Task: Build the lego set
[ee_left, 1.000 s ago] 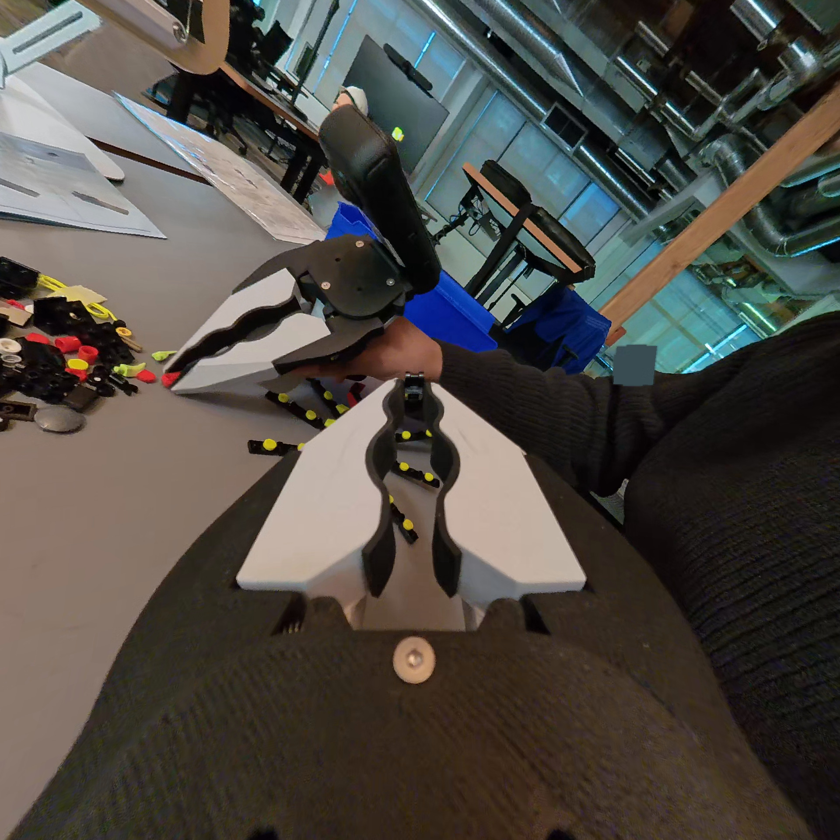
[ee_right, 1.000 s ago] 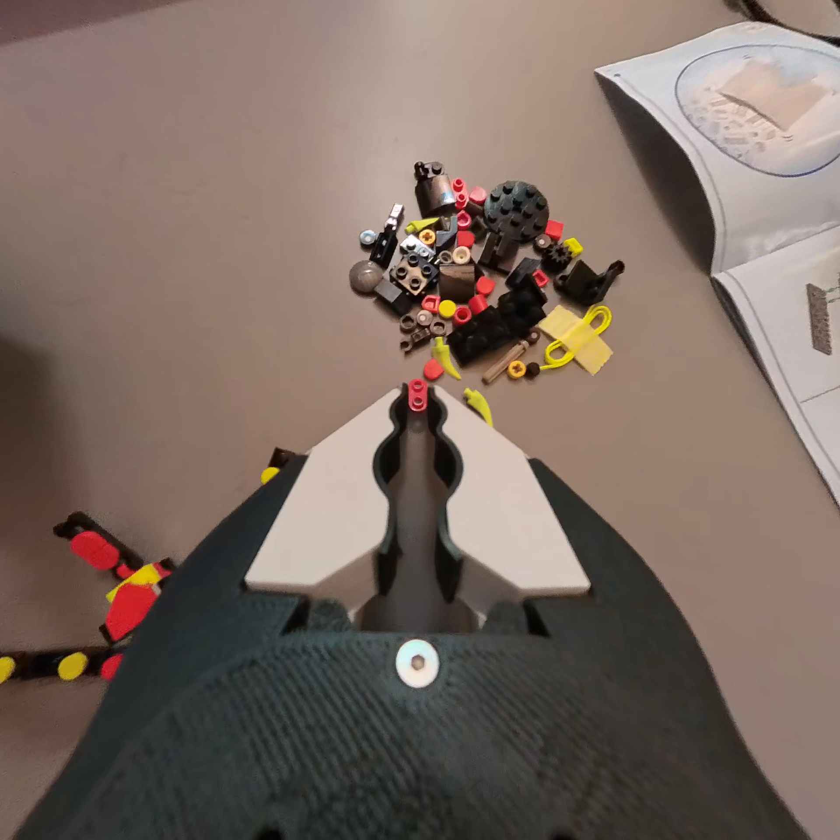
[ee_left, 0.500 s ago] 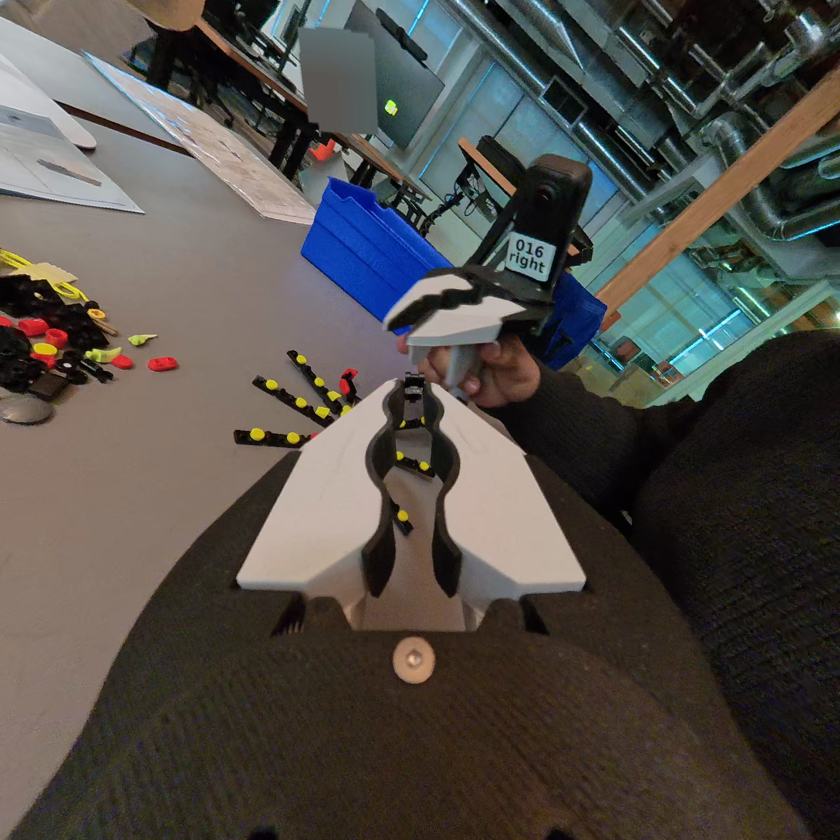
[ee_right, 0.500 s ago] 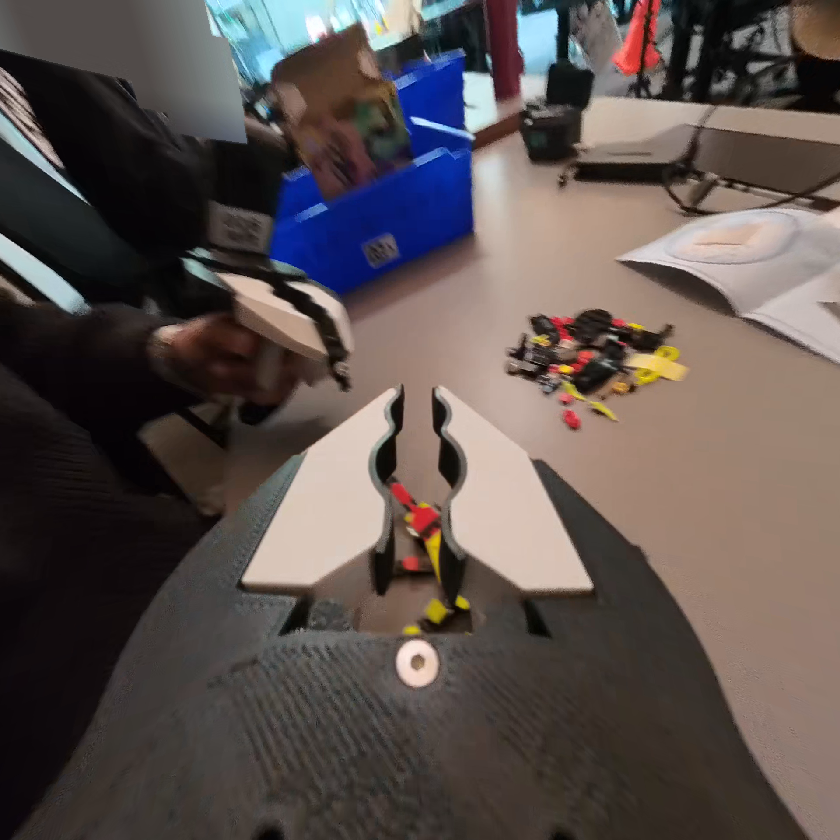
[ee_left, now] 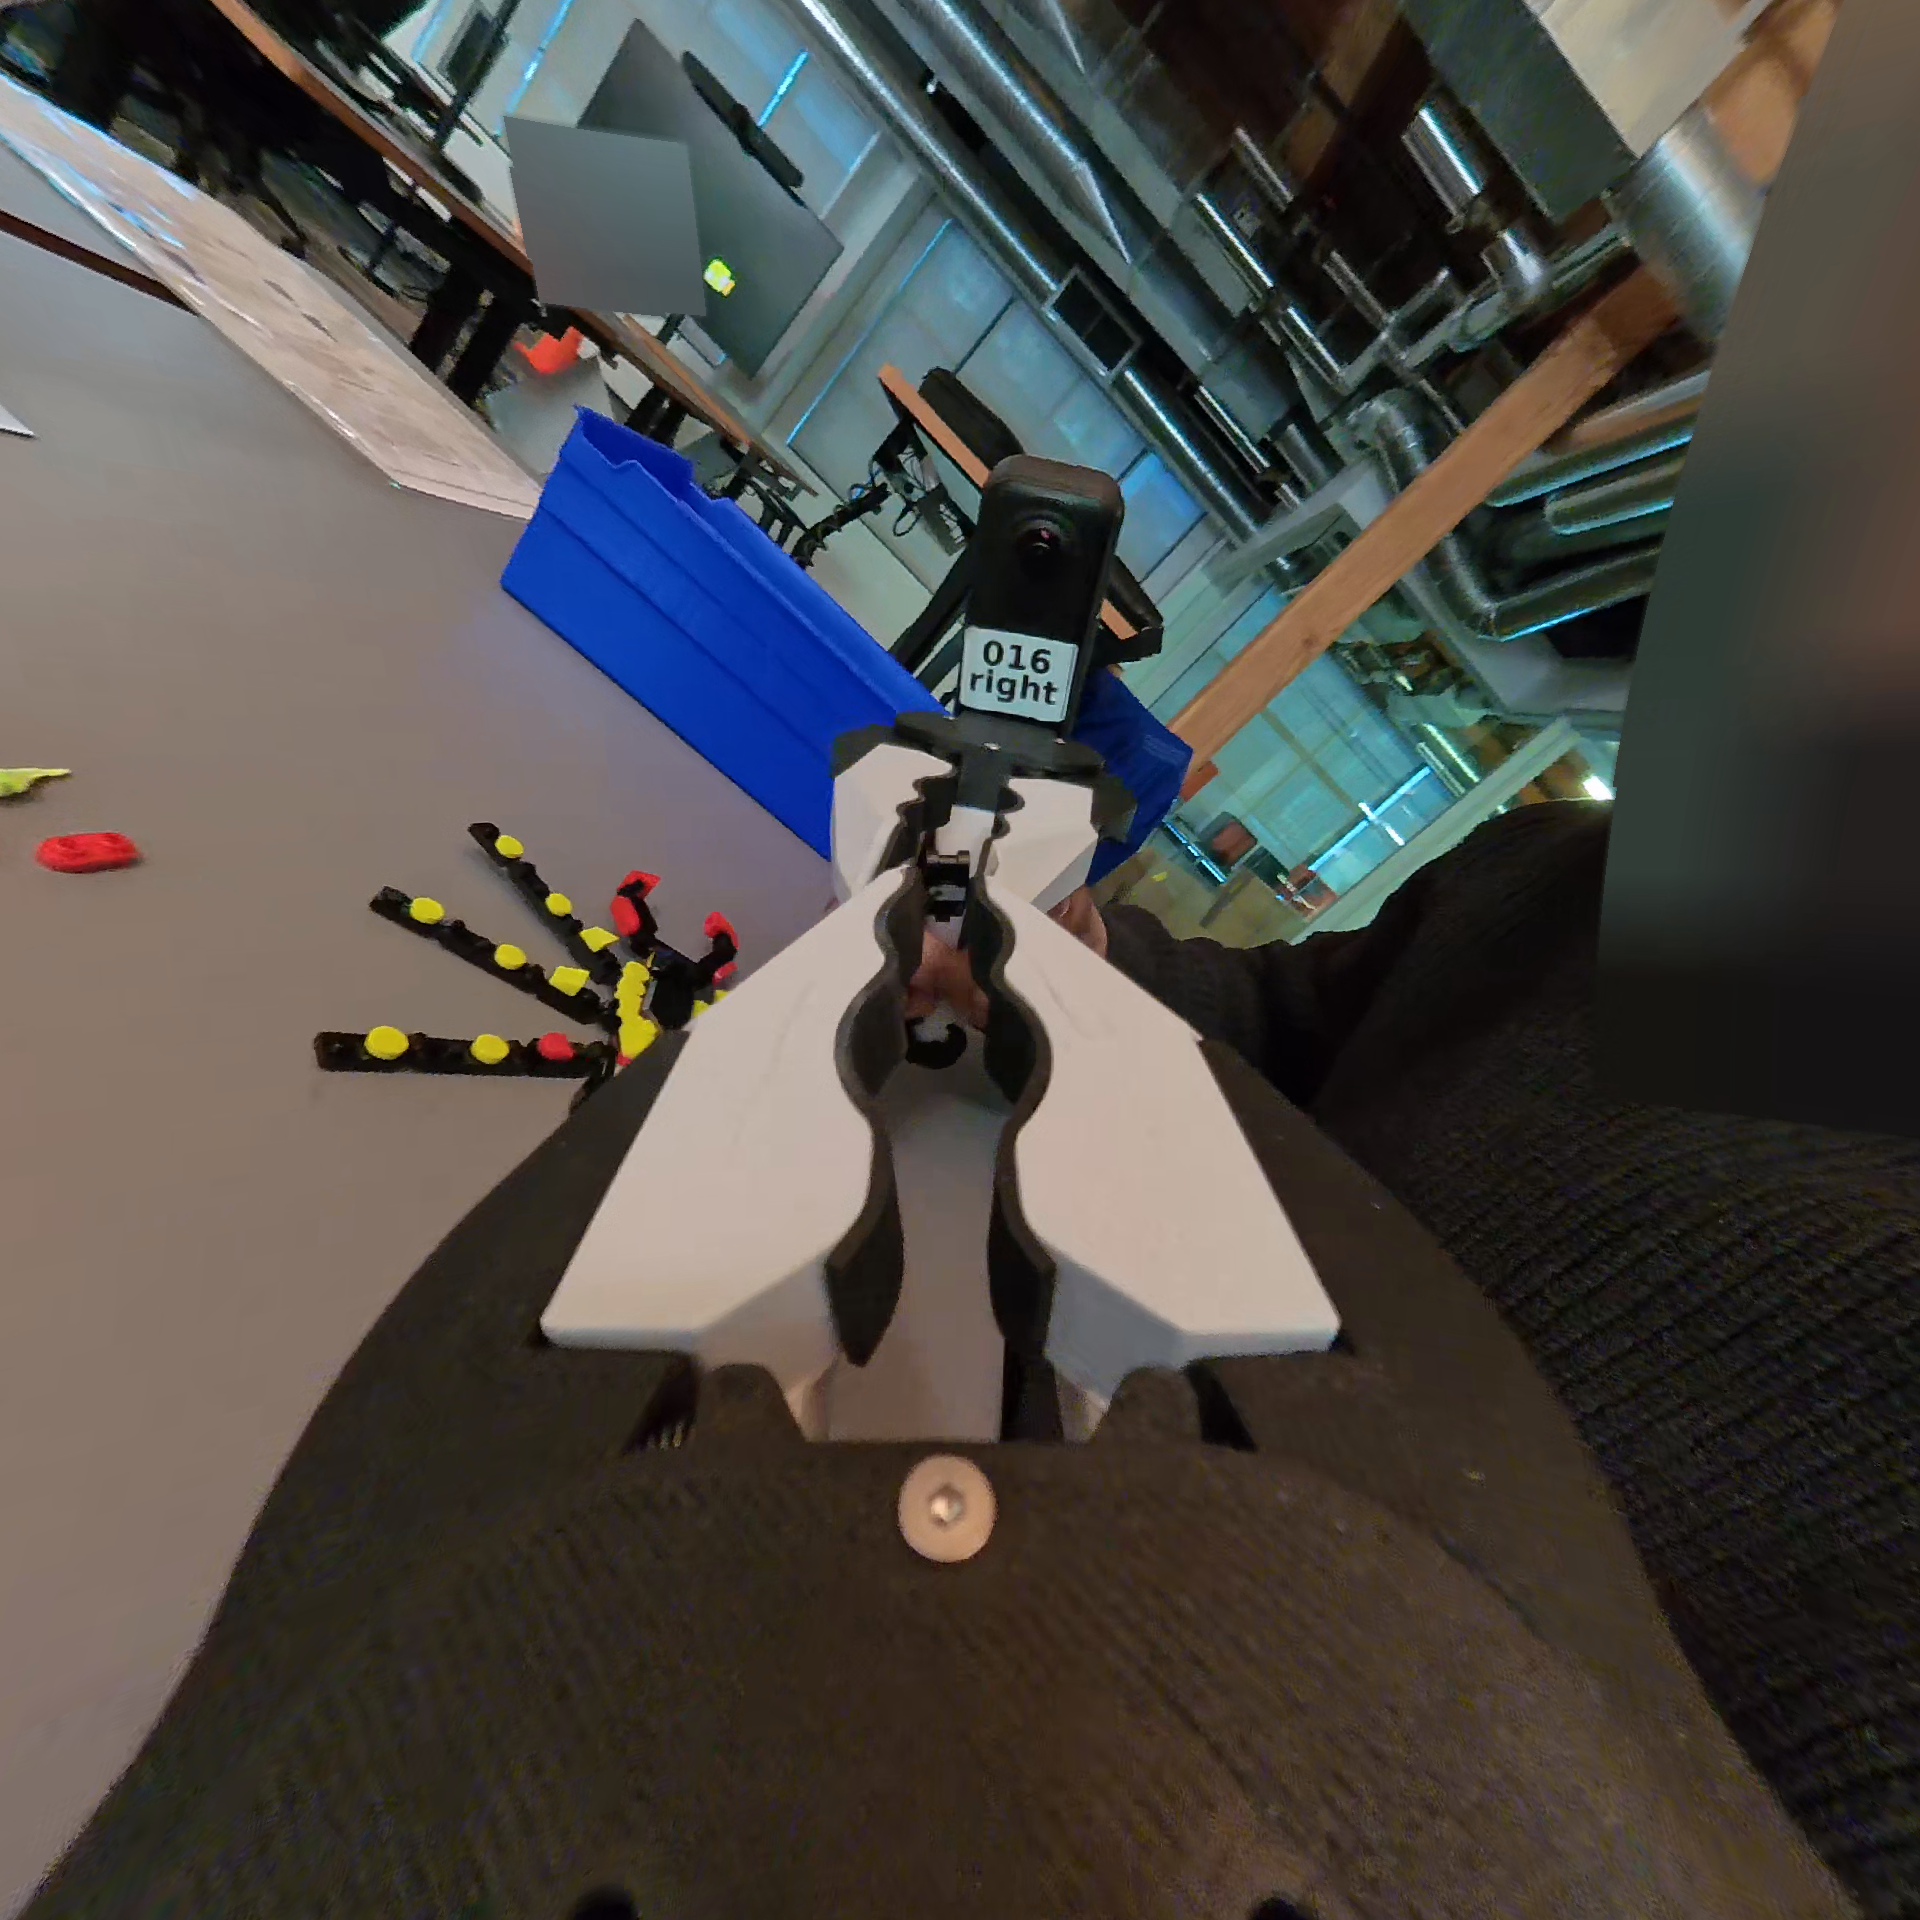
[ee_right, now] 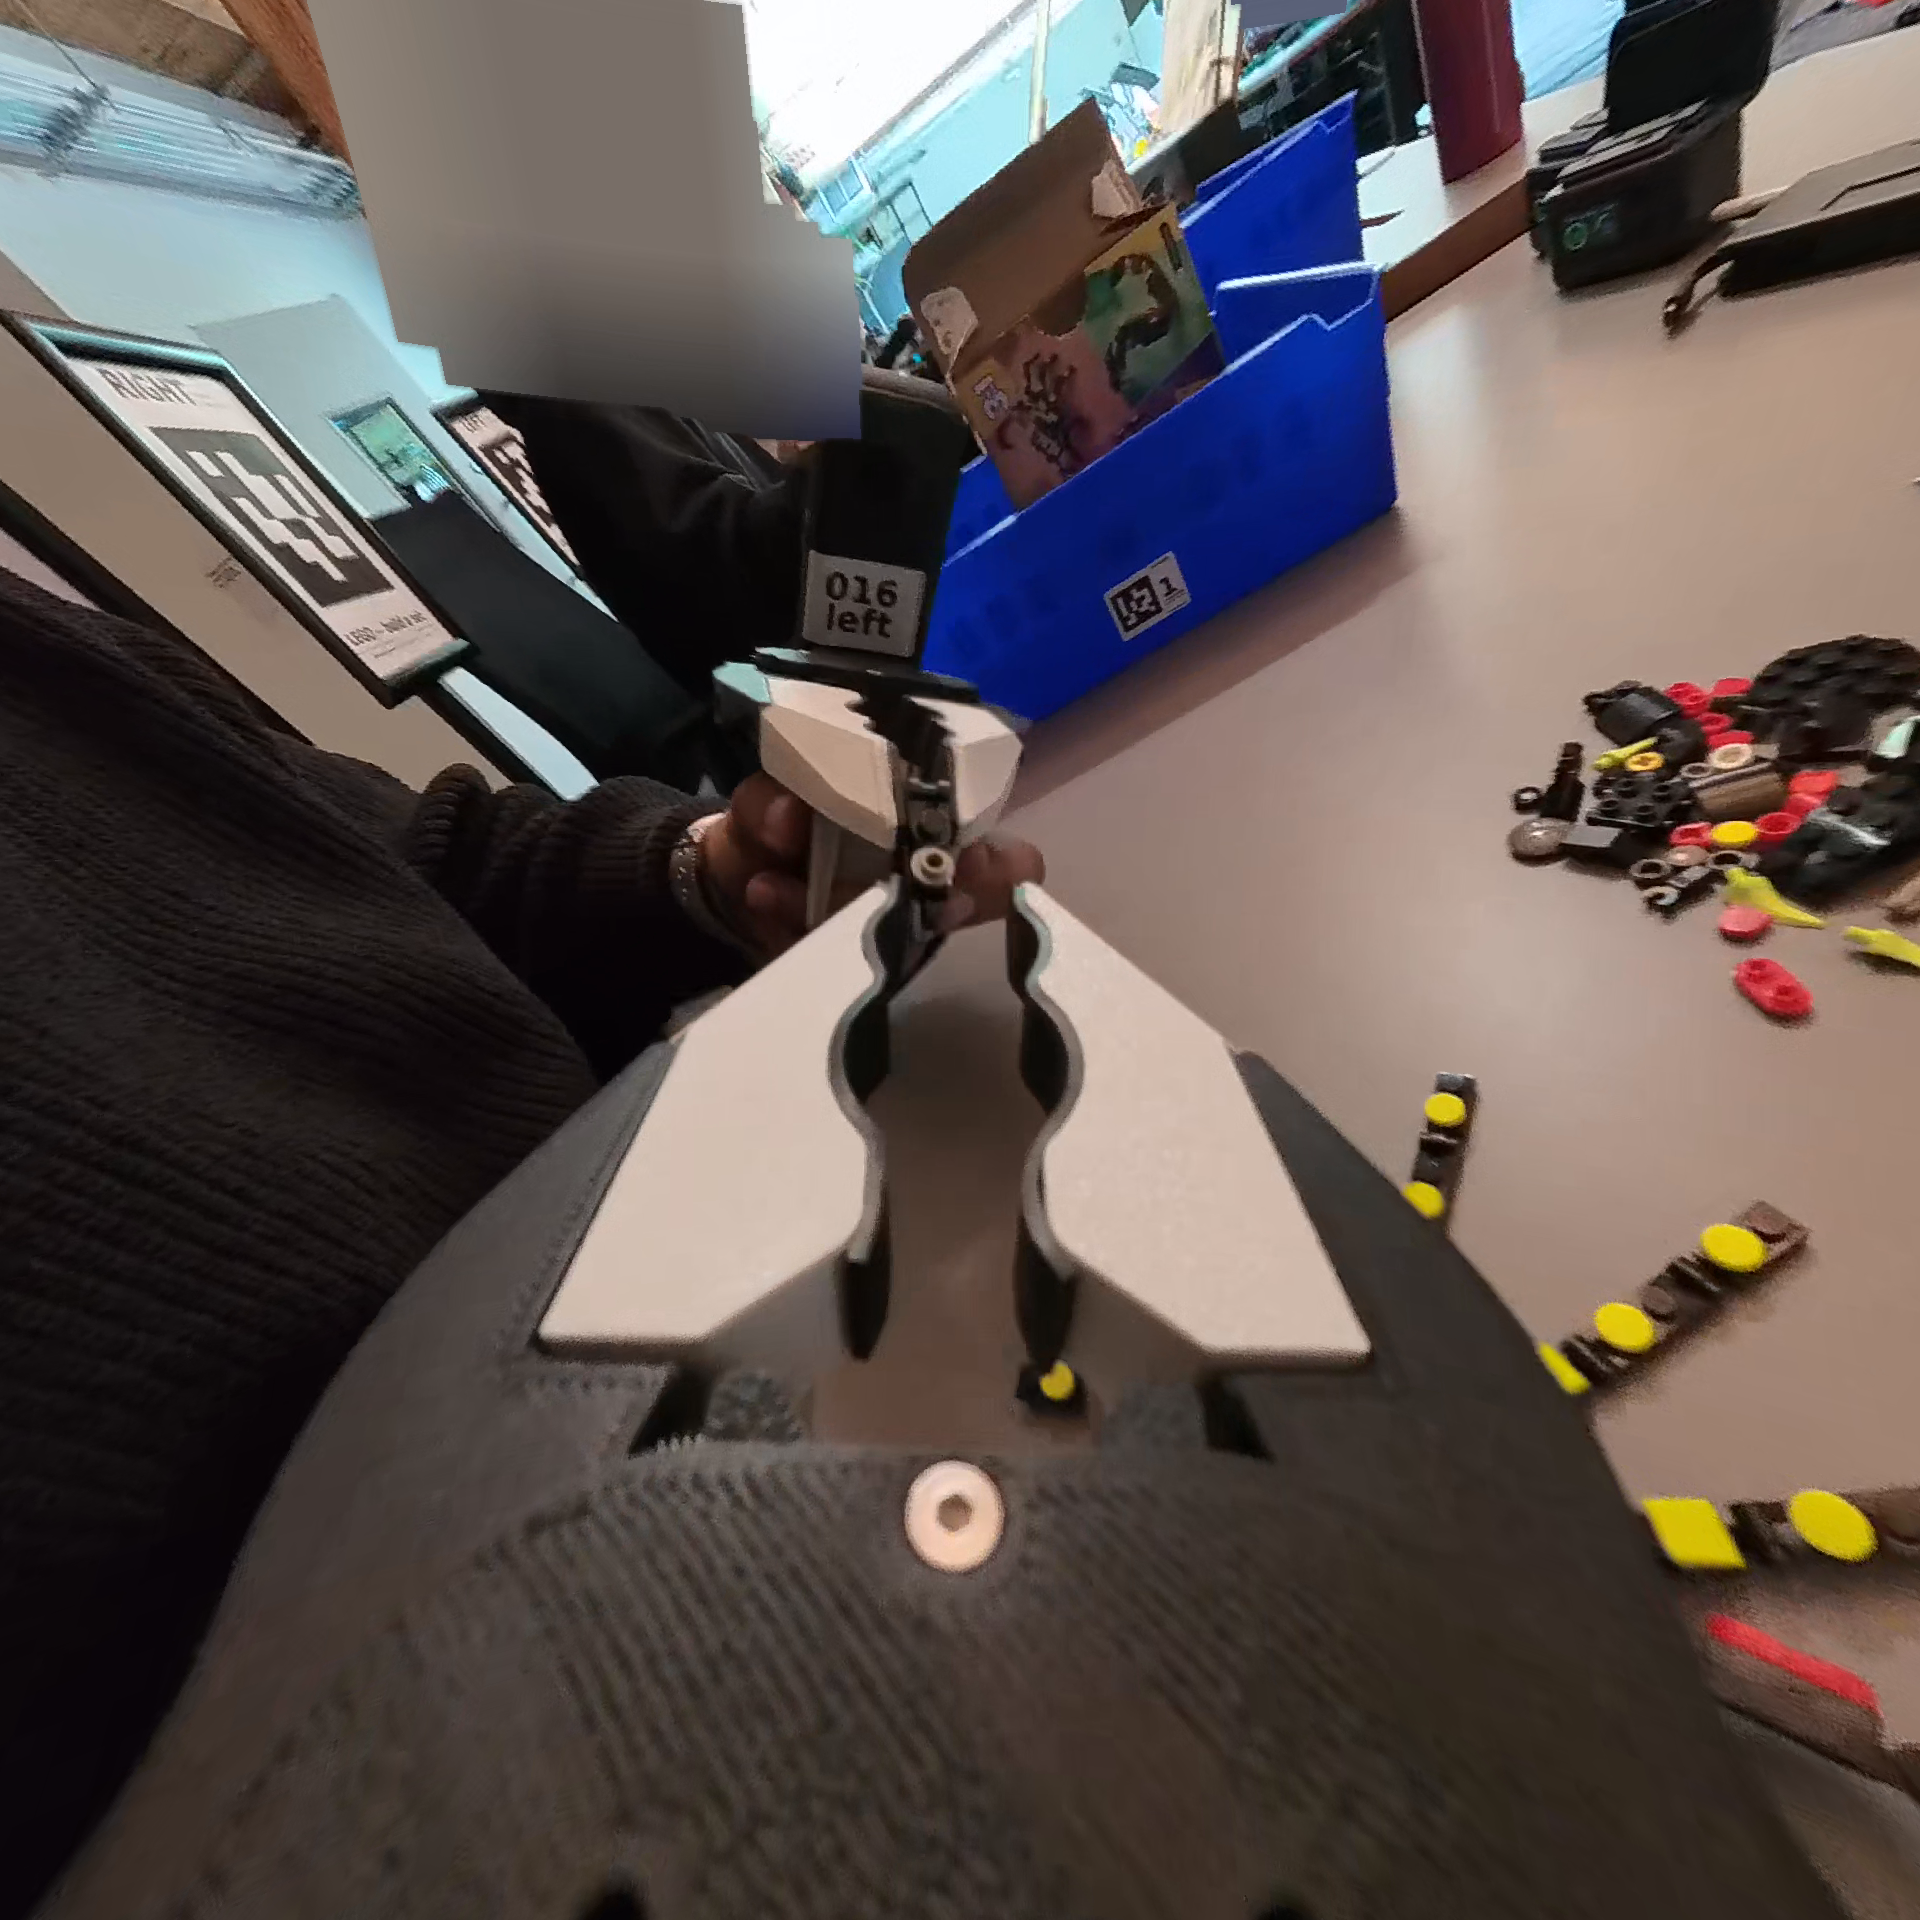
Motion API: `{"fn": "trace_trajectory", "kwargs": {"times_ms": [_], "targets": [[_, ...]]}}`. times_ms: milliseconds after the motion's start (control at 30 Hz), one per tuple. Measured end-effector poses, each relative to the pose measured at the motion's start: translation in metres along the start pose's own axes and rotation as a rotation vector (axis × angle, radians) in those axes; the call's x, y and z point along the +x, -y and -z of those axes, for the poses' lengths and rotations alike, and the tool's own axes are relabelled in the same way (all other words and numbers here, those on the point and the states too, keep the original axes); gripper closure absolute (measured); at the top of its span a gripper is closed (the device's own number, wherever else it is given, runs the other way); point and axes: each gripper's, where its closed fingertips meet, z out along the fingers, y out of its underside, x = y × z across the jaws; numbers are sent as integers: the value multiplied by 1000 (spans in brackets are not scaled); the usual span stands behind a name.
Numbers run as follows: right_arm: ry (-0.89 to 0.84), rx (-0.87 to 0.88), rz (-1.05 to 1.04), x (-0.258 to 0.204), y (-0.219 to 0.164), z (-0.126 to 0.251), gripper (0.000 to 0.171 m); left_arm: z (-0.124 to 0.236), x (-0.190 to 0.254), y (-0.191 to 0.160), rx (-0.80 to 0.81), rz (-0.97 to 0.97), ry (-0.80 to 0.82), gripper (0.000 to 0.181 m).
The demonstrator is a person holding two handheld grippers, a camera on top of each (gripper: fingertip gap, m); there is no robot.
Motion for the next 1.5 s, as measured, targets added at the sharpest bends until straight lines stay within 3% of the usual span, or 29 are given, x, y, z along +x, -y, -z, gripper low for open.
{"fn": "trace_trajectory", "kwargs": {"times_ms": [100, 367, 567, 1033, 1500], "targets": [[42, 26, -35, -5, 4, 0, 165, -1, 1, 1, 13, 10, -9, 175], [46, 87, -73, 2, 13, 9, 165, -2, 0, -6, -25, -26, 17, 175], [44, 26, -13, -4, 3, 1, 165, 0, -2, -1, 9, 15, 14, 168], [62, 86, -12, -6, 14, 7, 162, -1, 2, -3, -13, -16, 6, 175], [79, 12, -76, -9, 6, 4, 166, -2, 5, -9, -71, -122, 45, 174]]}}
